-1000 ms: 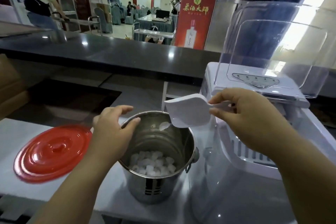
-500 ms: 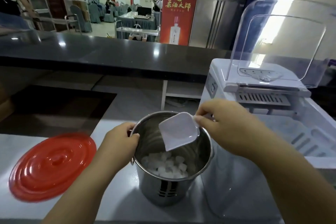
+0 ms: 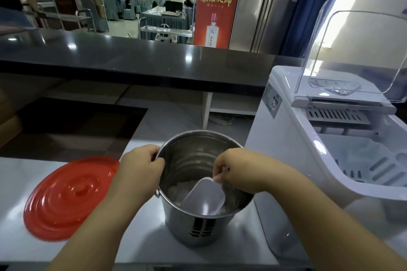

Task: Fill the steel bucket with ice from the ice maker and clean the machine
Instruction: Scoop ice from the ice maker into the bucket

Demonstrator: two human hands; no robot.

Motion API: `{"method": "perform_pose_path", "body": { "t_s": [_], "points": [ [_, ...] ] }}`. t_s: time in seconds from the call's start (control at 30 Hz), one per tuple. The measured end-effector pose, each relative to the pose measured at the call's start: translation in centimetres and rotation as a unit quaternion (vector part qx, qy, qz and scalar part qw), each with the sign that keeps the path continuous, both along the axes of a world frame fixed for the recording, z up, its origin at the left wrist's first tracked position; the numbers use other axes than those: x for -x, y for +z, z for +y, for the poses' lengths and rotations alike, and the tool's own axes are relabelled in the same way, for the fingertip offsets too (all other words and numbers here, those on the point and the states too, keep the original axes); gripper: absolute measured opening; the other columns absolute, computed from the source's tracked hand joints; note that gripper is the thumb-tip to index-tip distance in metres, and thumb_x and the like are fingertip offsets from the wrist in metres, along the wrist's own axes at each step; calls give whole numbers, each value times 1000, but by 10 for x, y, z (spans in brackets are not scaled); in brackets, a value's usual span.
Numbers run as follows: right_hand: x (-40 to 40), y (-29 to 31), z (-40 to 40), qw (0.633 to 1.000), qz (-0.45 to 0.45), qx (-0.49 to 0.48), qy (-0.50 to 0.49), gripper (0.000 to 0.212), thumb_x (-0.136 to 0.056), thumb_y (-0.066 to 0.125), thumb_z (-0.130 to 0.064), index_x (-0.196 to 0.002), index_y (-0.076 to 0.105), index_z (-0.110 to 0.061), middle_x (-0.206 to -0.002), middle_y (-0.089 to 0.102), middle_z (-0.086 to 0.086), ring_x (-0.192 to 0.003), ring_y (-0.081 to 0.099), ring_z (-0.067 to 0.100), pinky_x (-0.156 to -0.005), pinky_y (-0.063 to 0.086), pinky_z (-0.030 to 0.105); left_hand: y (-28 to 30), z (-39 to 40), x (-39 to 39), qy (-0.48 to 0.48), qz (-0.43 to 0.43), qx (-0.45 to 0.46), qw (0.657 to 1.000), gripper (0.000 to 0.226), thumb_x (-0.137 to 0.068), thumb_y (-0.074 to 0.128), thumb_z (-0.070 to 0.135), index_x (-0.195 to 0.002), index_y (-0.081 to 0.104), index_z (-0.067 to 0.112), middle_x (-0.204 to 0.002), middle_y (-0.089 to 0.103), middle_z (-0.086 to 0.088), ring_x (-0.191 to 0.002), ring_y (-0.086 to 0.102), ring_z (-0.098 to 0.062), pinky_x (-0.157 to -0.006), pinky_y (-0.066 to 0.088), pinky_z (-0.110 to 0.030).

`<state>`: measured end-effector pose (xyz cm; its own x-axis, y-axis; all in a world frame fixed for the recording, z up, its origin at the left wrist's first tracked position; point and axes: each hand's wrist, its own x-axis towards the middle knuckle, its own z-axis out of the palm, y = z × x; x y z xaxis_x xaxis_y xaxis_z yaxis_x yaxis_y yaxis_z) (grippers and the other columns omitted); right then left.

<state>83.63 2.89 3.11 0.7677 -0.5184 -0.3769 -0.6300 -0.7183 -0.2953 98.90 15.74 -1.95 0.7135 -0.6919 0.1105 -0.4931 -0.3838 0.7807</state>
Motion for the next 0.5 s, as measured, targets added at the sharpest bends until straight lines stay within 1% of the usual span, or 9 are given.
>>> {"method": "perform_pose_path", "body": {
  "t_s": [0.07,0.13,0.2,0.27,0.37,0.43,0.5],
  "points": [
    [-10,-5,2,1000,0,-23,18,13,-92,58,-24,-100,69,-23,-97,64,-4,-86,58,14,-65,44,19,2,6,-6,0,3,5,1000,15,-80,51,10,-73,64,7,-66,64,-9,-66,62,-28,-60,52,-47],
    [-20,-10,4,999,9,-39,34,14,-92,58,-21,-100,69,-23,-100,65,-3,-93,60,16,-76,48,24,3,11,-10,4,5,7,1000,15,-81,52,8,-76,66,6,-71,66,-11,-71,62,-30,-64,53,-50],
    [-27,-14,6,998,19,-47,47,14,-92,58,-20,-101,69,-23,-101,67,-3,-95,61,17,-80,49,27,4,14,-14,6,6,10,1000,14,-82,54,6,-79,67,6,-74,67,-12,-74,63,-31,-68,53,-51],
    [-32,-16,7,997,19,-46,55,16,-91,58,-19,-102,69,-23,-102,66,-2,-94,60,17,-81,49,27,4,15,-15,5,7,12,1000,15,-84,55,7,-79,69,10,-74,68,-8,-76,63,-27,-71,53,-48],
    [-34,-18,8,998,14,-12,55,23,-90,58,-16,-109,67,-25,-111,64,-1,-99,59,19,-83,50,28,3,16,-14,4,11,16,1000,17,-89,54,13,-82,70,18,-76,68,0,-76,63,-18,-72,54,-42],
    [-34,-18,6,999,5,16,49,29,-91,56,-15,-117,64,-26,-118,61,-1,-103,58,20,-82,47,26,2,16,-14,6,6,18,1000,17,-91,53,18,-85,69,20,-78,68,4,-76,62,-14,-73,54,-41],
    [-32,-18,3,999,-19,32,33,30,-93,55,-20,-122,60,-26,-121,59,0,-108,56,21,-83,43,25,1,15,-14,16,-2,24,1000,16,-92,54,21,-91,69,22,-82,68,8,-78,62,-8,-74,53,-35]
  ]
}}
